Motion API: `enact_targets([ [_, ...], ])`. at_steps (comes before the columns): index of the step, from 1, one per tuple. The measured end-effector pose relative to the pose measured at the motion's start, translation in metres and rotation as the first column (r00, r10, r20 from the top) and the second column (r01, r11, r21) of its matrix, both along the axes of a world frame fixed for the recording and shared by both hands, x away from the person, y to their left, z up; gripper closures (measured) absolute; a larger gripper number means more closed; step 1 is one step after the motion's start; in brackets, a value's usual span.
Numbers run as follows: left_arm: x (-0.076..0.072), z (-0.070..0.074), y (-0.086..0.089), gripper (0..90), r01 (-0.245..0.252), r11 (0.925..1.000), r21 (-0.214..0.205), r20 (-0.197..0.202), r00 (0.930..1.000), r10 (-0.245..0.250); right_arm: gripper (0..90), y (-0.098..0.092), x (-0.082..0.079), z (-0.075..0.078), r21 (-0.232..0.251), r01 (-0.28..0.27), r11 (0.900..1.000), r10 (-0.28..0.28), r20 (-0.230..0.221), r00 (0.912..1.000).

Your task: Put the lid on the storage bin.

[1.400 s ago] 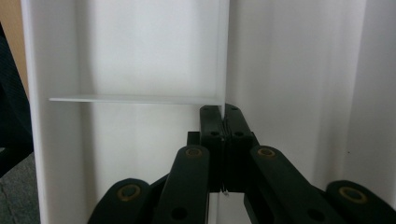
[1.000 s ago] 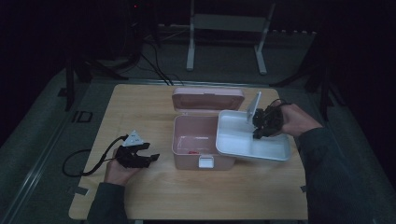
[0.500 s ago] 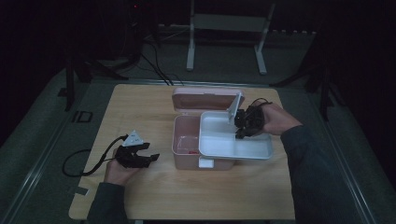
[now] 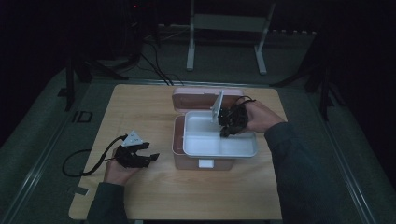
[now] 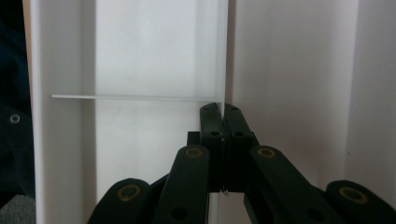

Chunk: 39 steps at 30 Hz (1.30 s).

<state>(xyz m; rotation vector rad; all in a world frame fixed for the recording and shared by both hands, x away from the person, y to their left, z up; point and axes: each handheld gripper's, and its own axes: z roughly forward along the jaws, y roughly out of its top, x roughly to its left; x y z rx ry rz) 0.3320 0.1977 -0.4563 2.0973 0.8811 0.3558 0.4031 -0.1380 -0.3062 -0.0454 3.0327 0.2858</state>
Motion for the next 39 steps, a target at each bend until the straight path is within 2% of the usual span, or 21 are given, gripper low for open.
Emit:
enact_targets([
  [6, 0.0, 0.0, 0.001, 35.4, -0.001, 1.0, 0.0, 0.002, 1.0, 0.001, 89.3, 0.012, 0.004, -0.001, 0.016, -0.001, 0.9999, 0.001, 0.009, 1.0],
  [8, 0.0, 0.001, 0.001, 35.4, -0.001, 1.0, -0.003, 0.002, 1.0, 0.001, 89.3, 0.014, 0.007, -0.001, 0.023, 0.007, 0.9997, -0.007, -0.001, 1.0],
  [17, -0.001, 0.001, 0.001, 35.4, -0.001, 1.0, -0.007, 0.003, 1.0, 0.001, 89.3, 0.022, 0.017, -0.01, 0.018, 0.032, 0.9993, -0.032, 0.01, 0.9994],
  [39, -0.001, 0.001, 0.002, 35.4, -0.002, 1.0, -0.009, 0.003, 1.0, 0.002, 89.3, 0.035, 0.022, -0.024, 0.011, 0.03, 0.9995, -0.03, -0.003, 0.9996],
])
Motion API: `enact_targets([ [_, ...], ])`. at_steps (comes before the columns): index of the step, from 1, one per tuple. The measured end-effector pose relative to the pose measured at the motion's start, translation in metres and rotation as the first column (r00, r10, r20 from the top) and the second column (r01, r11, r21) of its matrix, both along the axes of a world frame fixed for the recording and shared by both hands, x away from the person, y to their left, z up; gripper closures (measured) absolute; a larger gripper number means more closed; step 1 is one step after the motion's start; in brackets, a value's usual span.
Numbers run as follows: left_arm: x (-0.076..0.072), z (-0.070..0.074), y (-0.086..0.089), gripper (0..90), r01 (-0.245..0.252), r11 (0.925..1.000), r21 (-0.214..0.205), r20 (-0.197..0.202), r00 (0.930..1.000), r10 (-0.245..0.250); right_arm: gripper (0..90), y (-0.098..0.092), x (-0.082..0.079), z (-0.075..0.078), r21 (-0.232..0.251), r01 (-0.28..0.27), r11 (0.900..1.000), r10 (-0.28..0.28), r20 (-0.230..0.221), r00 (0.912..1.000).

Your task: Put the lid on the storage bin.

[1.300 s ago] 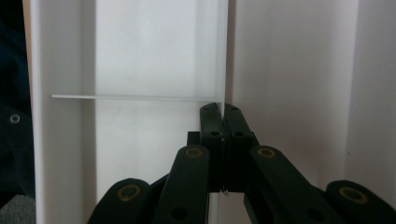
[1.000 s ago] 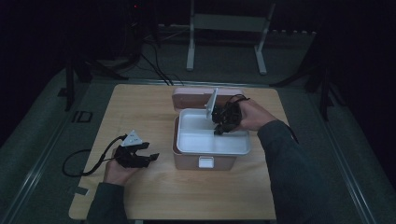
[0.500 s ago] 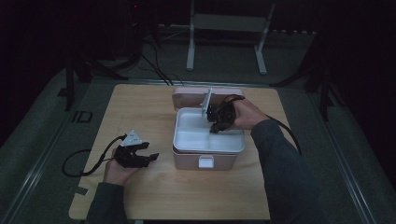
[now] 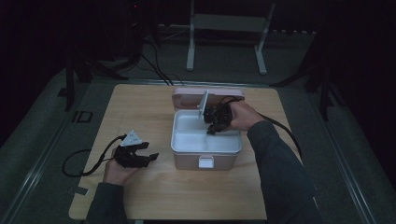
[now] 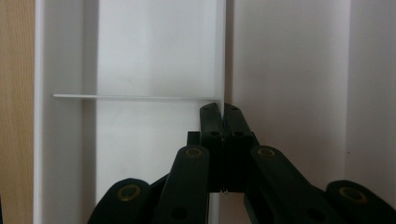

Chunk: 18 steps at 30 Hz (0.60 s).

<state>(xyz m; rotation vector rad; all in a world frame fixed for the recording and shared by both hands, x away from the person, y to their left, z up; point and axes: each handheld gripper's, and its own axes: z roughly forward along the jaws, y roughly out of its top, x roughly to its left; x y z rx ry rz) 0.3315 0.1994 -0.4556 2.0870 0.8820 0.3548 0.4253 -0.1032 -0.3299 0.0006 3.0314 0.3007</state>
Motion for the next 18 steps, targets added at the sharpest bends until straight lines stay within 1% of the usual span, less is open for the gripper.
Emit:
enact_targets([
  [2, 0.0, 0.0, 0.0, 35.4, 0.002, 1.0, 0.003, 0.0, 1.0, -0.002, 89.3, 0.0, 0.0, -0.001, -0.001, -0.005, 1.0, 0.005, 0.001, 1.0],
  [5, 0.0, 0.0, 0.001, 35.4, 0.001, 1.0, 0.001, 0.001, 1.0, -0.001, 89.3, 0.002, 0.0, -0.005, -0.021, -0.002, 0.9998, 0.002, 0.004, 1.0],
  [7, 0.0, 0.0, 0.001, 35.4, 0.001, 1.0, 0.001, 0.001, 1.0, -0.001, 89.3, 0.002, 0.0, -0.006, -0.024, -0.001, 0.9997, 0.001, 0.004, 1.0],
  [11, 0.0, 0.0, 0.0, 35.4, 0.002, 1.0, 0.004, 0.001, 1.0, -0.002, 89.2, 0.002, 0.001, -0.009, -0.017, 0.003, 0.9999, -0.003, -0.006, 1.0],
  [18, 0.0, 0.0, 0.0, 35.4, 0.0, 1.0, 0.001, 0.001, 1.0, 0.0, 89.1, 0.0, 0.001, -0.012, 0.001, 0.006, 1.0, -0.006, -0.007, 1.0],
])
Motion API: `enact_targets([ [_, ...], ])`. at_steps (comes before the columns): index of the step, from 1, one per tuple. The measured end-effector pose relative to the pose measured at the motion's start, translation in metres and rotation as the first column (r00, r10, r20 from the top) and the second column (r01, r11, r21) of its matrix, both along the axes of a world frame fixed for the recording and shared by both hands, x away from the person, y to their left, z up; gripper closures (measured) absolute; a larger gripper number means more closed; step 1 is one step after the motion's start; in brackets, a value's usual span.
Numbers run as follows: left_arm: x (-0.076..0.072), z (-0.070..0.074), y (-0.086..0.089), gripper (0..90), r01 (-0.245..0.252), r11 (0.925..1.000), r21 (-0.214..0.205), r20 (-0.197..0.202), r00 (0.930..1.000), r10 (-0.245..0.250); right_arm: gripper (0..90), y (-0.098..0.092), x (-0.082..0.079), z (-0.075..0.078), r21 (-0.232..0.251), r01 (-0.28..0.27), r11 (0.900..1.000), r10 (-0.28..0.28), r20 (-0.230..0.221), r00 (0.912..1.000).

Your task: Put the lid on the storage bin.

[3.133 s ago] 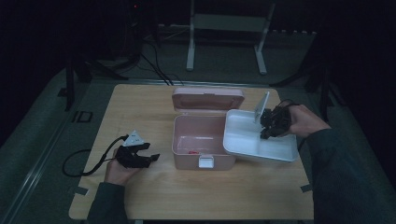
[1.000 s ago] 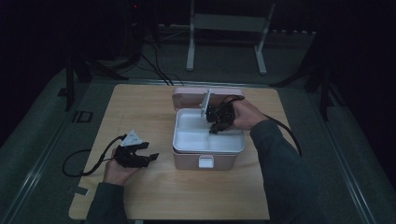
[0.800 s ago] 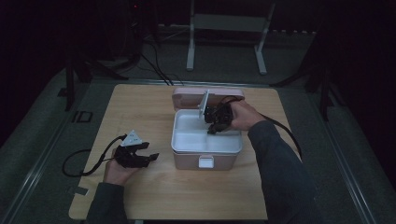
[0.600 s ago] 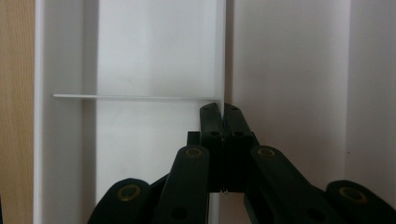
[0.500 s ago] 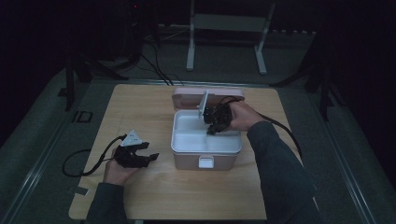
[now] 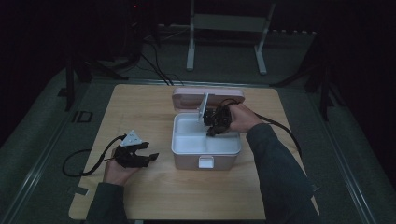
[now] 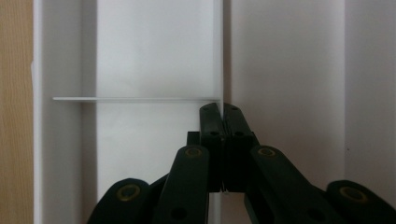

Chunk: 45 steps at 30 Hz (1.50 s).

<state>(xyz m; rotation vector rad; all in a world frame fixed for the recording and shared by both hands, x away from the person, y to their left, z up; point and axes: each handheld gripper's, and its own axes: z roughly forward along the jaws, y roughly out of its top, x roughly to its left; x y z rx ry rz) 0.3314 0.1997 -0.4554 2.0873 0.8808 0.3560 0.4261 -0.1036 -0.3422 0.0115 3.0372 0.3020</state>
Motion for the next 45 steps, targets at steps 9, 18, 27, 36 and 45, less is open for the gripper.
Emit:
enact_targets([
  [9, 0.0, 0.001, 0.001, 35.4, -0.002, 1.0, 0.003, 0.002, 1.0, 0.002, 87.3, 0.0, 0.001, -0.005, 0.001, 0.015, 0.9999, -0.015, -0.001, 0.9999],
  [18, 0.002, 0.009, 0.002, 35.5, 0.003, 1.0, 0.005, 0.007, 1.0, -0.003, 71.5, -0.032, -0.002, 0.017, 0.07, 0.072, 0.9949, -0.075, 0.042, 0.9963],
  [27, 0.025, 0.046, 0.007, 38.7, 0.006, 0.9989, -0.046, 0.042, 0.9991, -0.004, 67.5, -0.096, -0.001, 0.028, 0.114, 0.209, 0.9712, -0.213, 0.025, 0.9767],
  [36, 0.062, 0.094, -0.002, 66.6, 0.024, 0.9979, -0.06, 0.039, 0.999, -0.022, 89.9, -0.142, 0.016, 0.049, 0.254, 0.358, 0.8986, -0.394, 0.107, 0.913],
  [45, 0.095, 0.14, -0.028, 89.5, 0.03, 0.9976, -0.062, 0.065, 0.9975, -0.026, 90.0, -0.147, 0.026, 0.072, 0.414, 0.417, 0.8094, -0.516, 0.163, 0.841],
])
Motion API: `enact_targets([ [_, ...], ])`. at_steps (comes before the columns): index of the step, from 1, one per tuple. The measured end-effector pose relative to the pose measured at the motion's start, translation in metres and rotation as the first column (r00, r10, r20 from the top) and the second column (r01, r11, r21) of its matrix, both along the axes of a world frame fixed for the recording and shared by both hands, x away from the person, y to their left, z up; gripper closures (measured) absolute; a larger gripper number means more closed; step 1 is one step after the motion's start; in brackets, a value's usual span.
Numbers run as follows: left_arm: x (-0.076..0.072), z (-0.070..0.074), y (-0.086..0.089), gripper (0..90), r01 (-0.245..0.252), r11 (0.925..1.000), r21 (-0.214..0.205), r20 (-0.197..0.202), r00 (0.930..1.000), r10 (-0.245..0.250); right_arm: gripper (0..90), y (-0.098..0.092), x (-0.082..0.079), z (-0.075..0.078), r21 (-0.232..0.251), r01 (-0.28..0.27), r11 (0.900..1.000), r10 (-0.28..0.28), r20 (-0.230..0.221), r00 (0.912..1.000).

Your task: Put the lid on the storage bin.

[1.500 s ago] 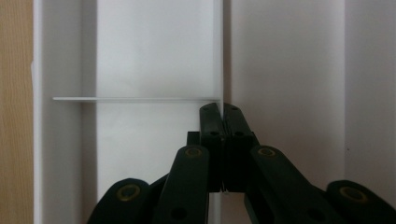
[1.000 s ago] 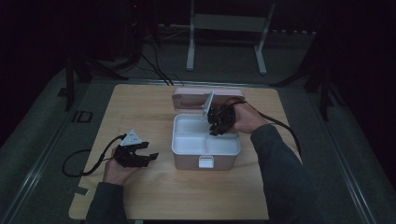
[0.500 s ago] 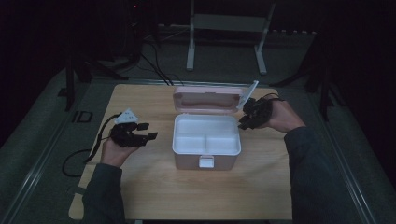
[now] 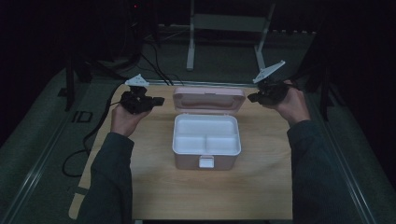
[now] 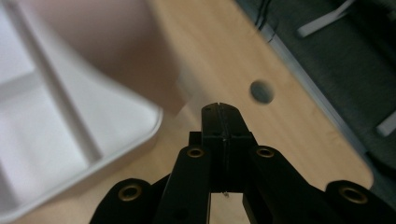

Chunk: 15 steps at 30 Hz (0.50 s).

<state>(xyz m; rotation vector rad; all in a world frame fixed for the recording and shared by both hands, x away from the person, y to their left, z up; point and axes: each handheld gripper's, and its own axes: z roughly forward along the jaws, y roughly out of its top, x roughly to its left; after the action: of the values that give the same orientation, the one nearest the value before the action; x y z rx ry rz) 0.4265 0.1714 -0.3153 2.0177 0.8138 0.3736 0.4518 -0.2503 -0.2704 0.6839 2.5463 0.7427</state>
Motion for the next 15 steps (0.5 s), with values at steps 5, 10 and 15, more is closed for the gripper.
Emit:
enact_targets([
  [5, 0.012, 0.017, -0.016, 89.2, 0.003, 0.9999, -0.011, 0.024, 0.9997, -0.003, 90.0, 0.009, 0.002, 0.005, 0.06, 0.0, 0.9982, -0.002, 0.034, 0.9994],
  [10, 0.019, 0.025, -0.029, 87.8, 0.033, 0.9991, -0.027, 0.034, 0.9989, -0.032, 90.0, 0.017, 0.0, 0.004, 0.058, -0.035, 0.9977, 0.032, 0.053, 0.998],
  [15, 0.022, 0.02, -0.035, 88.1, 0.057, 0.997, -0.052, 0.017, 0.9983, -0.056, 90.0, 0.015, -0.004, 0.001, 0.1, -0.077, 0.9919, 0.071, 0.061, 0.9956],
])
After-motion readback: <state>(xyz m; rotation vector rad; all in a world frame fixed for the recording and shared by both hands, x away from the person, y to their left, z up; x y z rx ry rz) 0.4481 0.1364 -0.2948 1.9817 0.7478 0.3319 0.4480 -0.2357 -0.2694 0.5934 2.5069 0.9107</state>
